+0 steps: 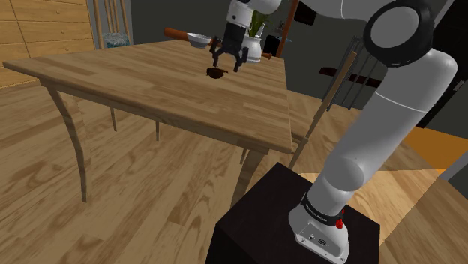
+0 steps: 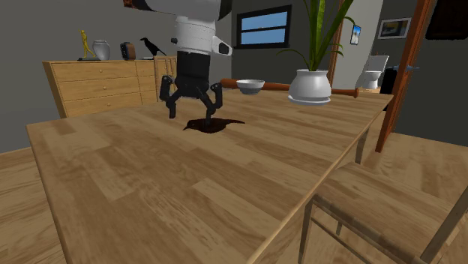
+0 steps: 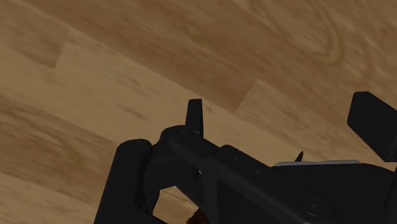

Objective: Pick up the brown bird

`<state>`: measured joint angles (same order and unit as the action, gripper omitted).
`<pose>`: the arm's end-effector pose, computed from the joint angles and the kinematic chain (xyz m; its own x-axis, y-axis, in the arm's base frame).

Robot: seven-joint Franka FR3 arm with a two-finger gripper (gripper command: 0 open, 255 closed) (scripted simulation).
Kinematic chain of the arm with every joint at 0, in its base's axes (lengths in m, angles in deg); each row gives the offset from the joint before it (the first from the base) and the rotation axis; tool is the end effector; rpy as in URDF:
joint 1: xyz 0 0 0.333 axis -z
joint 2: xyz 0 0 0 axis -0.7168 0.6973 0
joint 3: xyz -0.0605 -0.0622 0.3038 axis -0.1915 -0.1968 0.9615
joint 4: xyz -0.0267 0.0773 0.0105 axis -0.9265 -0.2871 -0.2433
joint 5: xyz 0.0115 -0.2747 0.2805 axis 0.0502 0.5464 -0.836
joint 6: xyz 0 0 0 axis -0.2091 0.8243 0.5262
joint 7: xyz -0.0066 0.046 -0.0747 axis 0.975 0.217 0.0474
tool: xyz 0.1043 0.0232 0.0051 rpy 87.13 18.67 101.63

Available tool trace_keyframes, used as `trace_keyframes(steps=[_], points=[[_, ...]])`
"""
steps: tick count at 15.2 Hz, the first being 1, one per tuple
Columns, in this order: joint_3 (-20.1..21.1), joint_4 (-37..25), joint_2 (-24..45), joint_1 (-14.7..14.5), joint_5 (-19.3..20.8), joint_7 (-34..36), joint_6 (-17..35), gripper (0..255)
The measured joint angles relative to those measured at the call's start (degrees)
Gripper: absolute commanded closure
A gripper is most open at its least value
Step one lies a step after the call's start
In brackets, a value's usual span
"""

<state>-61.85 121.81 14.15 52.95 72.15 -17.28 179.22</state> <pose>0.5487 -0.0505 0.5789 0.8676 -0.4934 -0.0618 -0.4972 -0.8588 -0.1237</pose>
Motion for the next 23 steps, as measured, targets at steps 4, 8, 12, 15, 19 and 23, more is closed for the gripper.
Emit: trace_keyframes(steps=[4, 8, 12, 15, 19, 23], points=[[-1.2, -9.5, 8.6, 1.2, -1.1, 5.6, -1.6, 0], [-2.7, -20.2, 17.8, 2.7, -2.6, 10.8, -3.5, 0], [-4.2, -34.4, 28.5, 5.1, -4.6, 15.9, -7.6, 0], [-4.5, -35.9, 30.5, 5.6, -5.1, 17.1, -7.3, 0], [-4.6, -32.1, 30.0, 5.4, -5.2, 16.7, -4.1, 0], [-4.6, -30.2, 29.9, 5.4, -5.2, 16.3, -2.3, 255]])
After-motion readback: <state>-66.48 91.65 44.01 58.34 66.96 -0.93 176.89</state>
